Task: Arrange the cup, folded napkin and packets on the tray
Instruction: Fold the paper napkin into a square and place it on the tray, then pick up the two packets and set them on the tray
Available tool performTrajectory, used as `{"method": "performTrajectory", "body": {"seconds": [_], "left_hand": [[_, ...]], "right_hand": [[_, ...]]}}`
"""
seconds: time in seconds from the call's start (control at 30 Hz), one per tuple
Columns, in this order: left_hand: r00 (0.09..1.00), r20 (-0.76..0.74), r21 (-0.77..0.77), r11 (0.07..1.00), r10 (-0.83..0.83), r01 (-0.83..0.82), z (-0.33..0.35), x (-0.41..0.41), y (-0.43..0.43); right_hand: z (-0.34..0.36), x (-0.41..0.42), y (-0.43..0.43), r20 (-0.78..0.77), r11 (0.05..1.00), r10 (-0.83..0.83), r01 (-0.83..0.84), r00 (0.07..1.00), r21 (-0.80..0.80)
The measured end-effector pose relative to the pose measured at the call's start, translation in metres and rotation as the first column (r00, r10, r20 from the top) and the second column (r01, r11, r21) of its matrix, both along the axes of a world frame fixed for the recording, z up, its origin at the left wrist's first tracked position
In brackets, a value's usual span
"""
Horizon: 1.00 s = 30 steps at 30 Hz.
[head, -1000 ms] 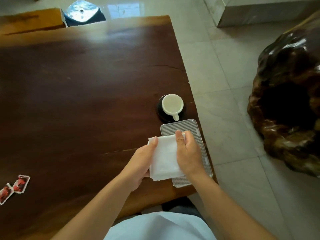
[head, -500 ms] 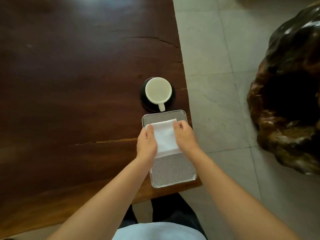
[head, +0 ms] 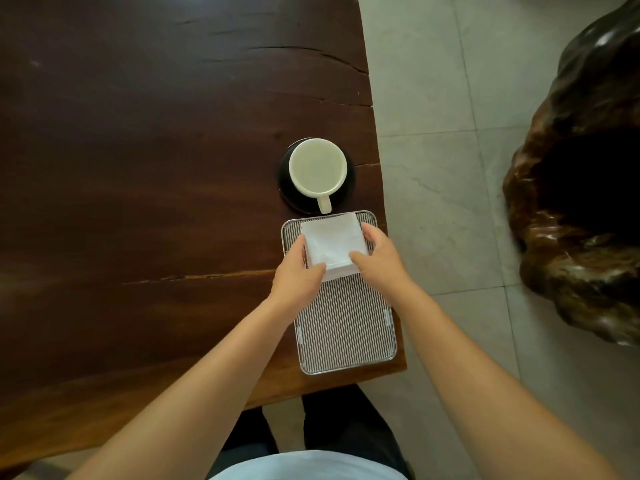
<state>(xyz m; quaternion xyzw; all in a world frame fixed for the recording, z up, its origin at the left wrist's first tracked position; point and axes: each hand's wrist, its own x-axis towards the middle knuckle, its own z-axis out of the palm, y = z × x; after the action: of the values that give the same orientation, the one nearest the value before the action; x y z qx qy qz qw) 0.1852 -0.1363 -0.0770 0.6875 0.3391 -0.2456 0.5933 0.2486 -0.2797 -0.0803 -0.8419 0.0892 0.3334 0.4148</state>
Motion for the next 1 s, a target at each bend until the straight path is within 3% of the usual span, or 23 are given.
{"method": "performTrajectory", "body": {"seconds": [0.23,0.37,0.57,0.8,1.0], "left_hand": [[0.973,0.062,0.274,0.941,-0.224,0.199,0.006,-0.006,-0.011],[0.955,0.060,0.305,0.916,-0.291,0.260,0.009,-0.012,-0.012],[0.971,0.038,0.268,0.939,-0.235,0.217,0.021,-0.021,0.001],[0.982,0.048,0.340,0.928,-0.181,0.154,0.059,-0.042,0.035],[0.963,0.058,0.505,0.840,-0.263,0.199,0.100,-0.060,0.081]], "right_hand": [[0.002,-0.008,-0.001,0.084,0.932,0.300,-0.273,0.950,-0.238],[-0.005,-0.019,-0.007,0.051,0.887,0.384,-0.353,0.922,-0.298],[0.013,-0.025,-0.015,0.031,0.869,0.417,-0.389,0.908,-0.305],[0.052,-0.034,0.007,0.027,0.888,0.402,-0.383,0.915,-0.254],[0.098,-0.043,0.072,0.188,0.811,0.575,-0.525,0.797,-0.257]]}}
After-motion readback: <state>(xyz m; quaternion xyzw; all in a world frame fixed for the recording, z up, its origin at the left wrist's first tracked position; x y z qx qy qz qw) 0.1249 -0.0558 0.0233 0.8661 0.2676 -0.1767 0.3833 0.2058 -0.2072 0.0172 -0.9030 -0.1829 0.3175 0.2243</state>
